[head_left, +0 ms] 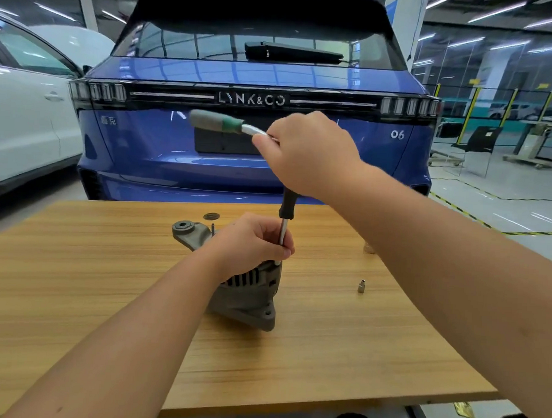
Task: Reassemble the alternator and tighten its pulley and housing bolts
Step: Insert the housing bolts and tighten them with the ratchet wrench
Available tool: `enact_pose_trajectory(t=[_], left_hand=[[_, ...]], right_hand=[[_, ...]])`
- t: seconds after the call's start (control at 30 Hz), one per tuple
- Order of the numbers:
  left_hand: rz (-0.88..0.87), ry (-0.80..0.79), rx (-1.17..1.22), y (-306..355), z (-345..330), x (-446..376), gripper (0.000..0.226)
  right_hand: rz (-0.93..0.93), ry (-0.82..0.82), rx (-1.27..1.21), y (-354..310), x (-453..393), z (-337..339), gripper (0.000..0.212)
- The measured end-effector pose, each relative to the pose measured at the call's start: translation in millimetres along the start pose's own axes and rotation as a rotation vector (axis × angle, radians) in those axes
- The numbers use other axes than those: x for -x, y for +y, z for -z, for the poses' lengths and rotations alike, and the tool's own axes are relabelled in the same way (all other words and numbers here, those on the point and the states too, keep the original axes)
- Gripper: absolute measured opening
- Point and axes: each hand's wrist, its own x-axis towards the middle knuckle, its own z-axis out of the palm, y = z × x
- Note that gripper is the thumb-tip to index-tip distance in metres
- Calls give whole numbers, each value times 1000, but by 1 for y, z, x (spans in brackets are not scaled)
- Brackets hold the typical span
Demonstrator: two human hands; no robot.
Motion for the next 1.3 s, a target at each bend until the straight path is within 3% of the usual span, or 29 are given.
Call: enact_pose_trajectory(t=[0.07,0.1,0.17,0.2,0.27,0.37,0.43,0.47,0.5,0.57,0.63,0.7,0.8,0.97,1.17,1.23,1.3], left_hand=[[-9,-7,-15,-1,0,0,25],[-11,-9,-21,-1,0,0,25],[-7,-11,-16,-1,1,0,24],[-2,-10,-8,-2,2,-1,23],[7,-12,6,-1,2,0,25],[20,-5,1,0,1,0,30],[27,1,-4,1,0,-1,32],[31,2,-3,1,0,-1,33],[31,1,-4,1,0,-1,34],[17,-2,-5,2,1,0,31],[12,-7,-1,3,1,1,30],[21,0,-5,3,1,1,32],[37,14,-2,3,0,0,33],[43,19,3,1,1,0,20],[15,14,-20,2,0,0,32],[5,11,-22,2,0,0,30],[2,6,-27,1,0,0,27]], right_hand=[[-204,-125,-119,-3,-9,11,34],[-318,-176,-326,-1,-12,16,26],[-591,-294,-969,3,-10,22,8],[-684,-342,-1269,3,-6,21,11],[-761,-295,-1639,4,1,8,16],[-829,-43,-1924,-1,7,-18,11],[-761,161,-1839,-6,11,-28,7],[-652,271,-1682,-8,13,-33,6],[-487,377,-1444,-10,18,-36,4],[-87,541,-841,-8,25,-42,20],[138,548,-365,-3,26,-45,31],[174,433,-162,-2,21,-41,33],[199,279,-181,-3,17,-34,31],[200,67,-407,6,22,-26,54],[237,79,-339,7,21,-13,29],[151,69,-169,2,12,-8,39],[-63,-21,-160,-3,1,2,43]])
